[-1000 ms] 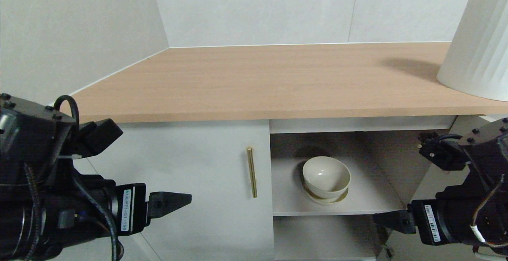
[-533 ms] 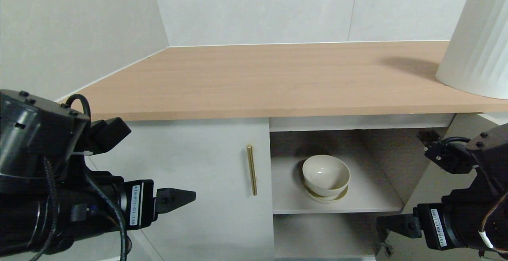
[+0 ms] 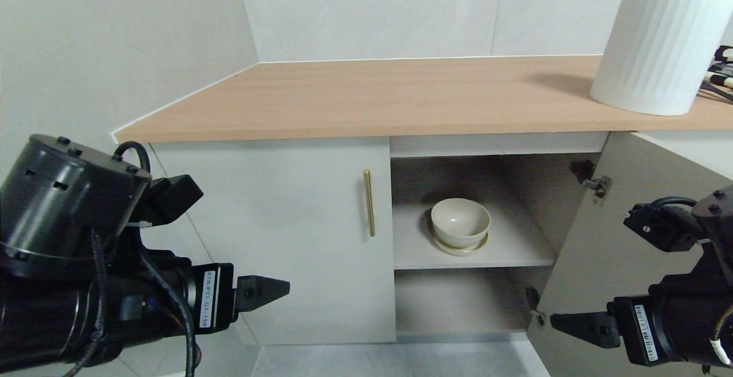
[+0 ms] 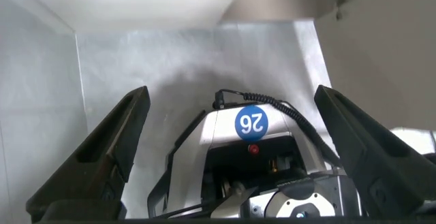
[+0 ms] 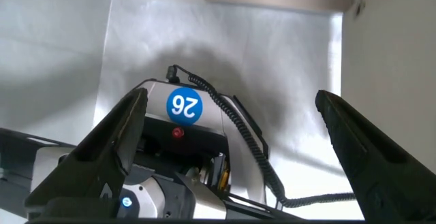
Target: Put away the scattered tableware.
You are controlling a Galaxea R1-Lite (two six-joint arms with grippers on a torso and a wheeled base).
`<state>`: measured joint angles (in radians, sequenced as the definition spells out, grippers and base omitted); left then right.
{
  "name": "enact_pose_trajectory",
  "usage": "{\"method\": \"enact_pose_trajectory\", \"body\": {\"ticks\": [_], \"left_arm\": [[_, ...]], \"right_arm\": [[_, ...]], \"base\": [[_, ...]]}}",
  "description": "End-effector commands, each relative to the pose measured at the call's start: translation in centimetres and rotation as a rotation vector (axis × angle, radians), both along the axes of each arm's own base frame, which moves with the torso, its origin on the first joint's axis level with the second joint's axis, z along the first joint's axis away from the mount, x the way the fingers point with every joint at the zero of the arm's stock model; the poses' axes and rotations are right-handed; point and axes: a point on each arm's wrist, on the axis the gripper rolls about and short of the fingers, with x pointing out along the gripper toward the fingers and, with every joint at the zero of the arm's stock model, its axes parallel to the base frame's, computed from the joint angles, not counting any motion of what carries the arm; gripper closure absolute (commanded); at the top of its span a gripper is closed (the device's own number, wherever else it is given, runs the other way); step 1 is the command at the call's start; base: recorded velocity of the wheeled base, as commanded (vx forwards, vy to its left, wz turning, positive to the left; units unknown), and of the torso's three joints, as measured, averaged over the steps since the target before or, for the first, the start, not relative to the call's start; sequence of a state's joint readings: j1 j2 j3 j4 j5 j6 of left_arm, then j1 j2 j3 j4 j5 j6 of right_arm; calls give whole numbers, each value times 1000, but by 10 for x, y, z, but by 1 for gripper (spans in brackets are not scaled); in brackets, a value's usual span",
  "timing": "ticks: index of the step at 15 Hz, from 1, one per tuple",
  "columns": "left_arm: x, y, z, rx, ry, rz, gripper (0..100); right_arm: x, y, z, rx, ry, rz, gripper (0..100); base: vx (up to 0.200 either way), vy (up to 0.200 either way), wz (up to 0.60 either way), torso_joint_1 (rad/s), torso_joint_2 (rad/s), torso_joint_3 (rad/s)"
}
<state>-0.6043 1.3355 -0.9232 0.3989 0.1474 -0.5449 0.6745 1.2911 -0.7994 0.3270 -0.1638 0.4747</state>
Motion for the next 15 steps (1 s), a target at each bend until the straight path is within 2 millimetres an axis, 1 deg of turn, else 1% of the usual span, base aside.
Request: {"method": "enact_pose_trajectory", "body": {"ticks": [1,10,15], "left_arm": [[1,-1,-2,4,8,-1,0],[2,-2,-3,10,14,-4,0],[2,-2,-4,8,15,-4,0]], "right_arm": [[0,0,-1,-4,4,1,0],[0,0,-2,-9,8,2,0],[0,0,-3,-10,10,2,0]], "base": [[-200,0,0,7,2,2],[-200,0,0,2,2,3],[0,0,0,0,0,0]]}}
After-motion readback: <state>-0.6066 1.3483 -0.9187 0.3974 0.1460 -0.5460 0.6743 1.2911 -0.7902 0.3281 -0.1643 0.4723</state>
